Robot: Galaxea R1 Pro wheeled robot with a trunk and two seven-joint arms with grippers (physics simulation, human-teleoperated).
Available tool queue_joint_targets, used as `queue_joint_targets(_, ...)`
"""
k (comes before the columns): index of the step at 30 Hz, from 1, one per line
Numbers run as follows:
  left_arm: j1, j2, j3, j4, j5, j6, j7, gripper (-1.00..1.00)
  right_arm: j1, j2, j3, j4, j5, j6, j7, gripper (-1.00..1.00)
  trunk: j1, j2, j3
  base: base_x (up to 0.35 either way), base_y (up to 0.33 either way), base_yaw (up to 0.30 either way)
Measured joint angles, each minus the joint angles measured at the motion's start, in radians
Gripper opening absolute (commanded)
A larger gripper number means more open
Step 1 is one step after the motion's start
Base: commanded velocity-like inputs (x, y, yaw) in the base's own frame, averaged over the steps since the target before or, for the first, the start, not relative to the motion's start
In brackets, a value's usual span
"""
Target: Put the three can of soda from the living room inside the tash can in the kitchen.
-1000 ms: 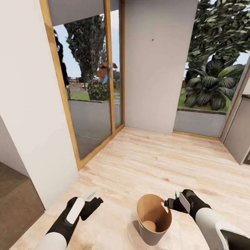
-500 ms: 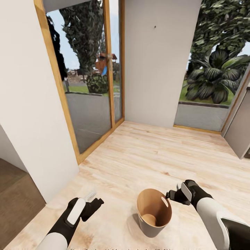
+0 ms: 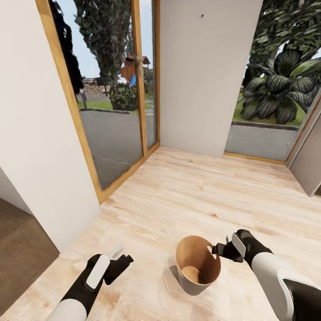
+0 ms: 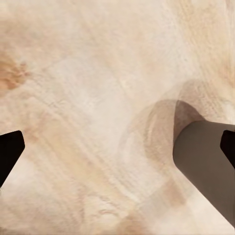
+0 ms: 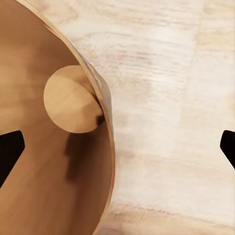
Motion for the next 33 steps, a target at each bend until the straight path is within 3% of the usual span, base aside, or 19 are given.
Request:
queue_joint_targets(28, 0.001, 0.000, 0.000, -0.001, 0.000, 0.001, 0.000, 1.00, 0.000, 0.004, 0.000, 0.000, 0.001, 0.000, 0.000, 1.00, 0.013, -0.007, -0.108, 0.000, 0.000, 0.000)
queue_joint_targets(33, 0.006, 0.004, 0.000, 0.000, 0.000, 0.002, -0.005, 1.00, 0.000, 0.004, 0.000, 0.000, 0.001, 0.000, 0.001, 1.00, 0.013, -0.007, -0.108, 0.000, 0.000, 0.000)
